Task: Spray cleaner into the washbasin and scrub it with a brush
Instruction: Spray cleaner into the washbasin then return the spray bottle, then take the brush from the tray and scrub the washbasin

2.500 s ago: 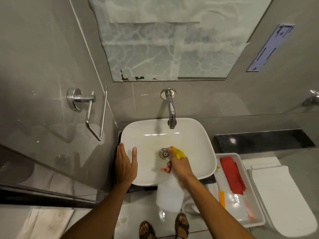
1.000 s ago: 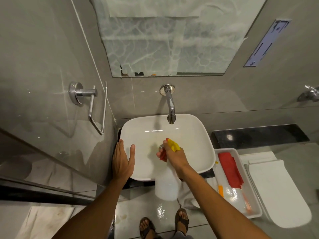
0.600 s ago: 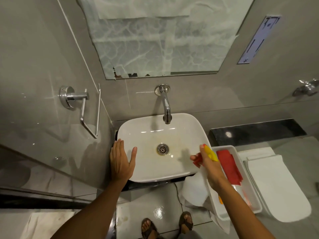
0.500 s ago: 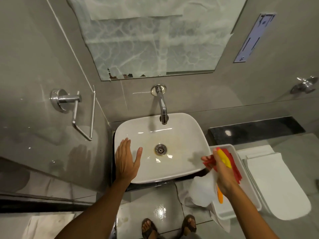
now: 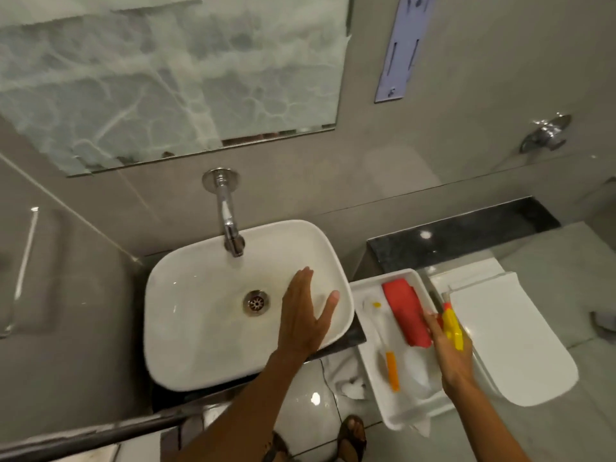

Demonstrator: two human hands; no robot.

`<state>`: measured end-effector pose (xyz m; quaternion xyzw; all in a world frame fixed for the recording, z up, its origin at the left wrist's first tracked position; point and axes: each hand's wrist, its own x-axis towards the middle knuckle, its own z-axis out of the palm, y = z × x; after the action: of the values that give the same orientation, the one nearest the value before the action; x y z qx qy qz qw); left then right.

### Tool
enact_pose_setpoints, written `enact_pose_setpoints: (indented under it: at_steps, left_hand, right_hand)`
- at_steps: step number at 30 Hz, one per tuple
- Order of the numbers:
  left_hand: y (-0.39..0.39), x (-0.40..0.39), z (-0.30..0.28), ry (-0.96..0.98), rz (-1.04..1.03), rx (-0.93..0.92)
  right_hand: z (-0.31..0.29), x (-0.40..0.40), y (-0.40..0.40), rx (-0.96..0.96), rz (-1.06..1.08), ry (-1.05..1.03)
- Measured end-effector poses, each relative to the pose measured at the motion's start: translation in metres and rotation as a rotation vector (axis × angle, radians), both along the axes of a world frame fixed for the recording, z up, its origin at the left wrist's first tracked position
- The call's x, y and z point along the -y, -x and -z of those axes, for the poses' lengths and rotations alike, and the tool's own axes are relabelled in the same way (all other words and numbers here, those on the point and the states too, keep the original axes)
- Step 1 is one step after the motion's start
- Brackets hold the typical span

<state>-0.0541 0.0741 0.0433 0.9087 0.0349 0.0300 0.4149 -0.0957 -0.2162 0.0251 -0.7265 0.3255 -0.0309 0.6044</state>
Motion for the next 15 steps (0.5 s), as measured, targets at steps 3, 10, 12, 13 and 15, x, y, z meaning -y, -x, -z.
enact_pose_setpoints:
  at_steps: [3, 10, 12, 13, 15]
  left_hand:
    - [-0.007, 0.040, 0.012, -0.069, 0.117, 0.012]
    - [-0.028, 0.086, 0.039, -0.217, 0.214, 0.011]
    - [-0.031, 0.087, 0.043, -0.272, 0.230, 0.020]
    - [-0.032, 0.087, 0.046, -0.294, 0.235, 0.026]
    - [-0.032, 0.087, 0.049, -0.326, 0.243, 0.032]
  right_hand:
    - [0.032, 0.021, 0.004, -0.015, 0.000, 0.038]
    - [0.095, 0.063, 0.005, 0.018, -0.001, 0.035]
    - [0.109, 0.071, 0.000, 0.023, -0.024, 0.050]
    - [0.116, 0.075, -0.004, 0.022, -0.033, 0.058]
    - [0.132, 0.082, -0.008, 0.017, -0.044, 0.058]
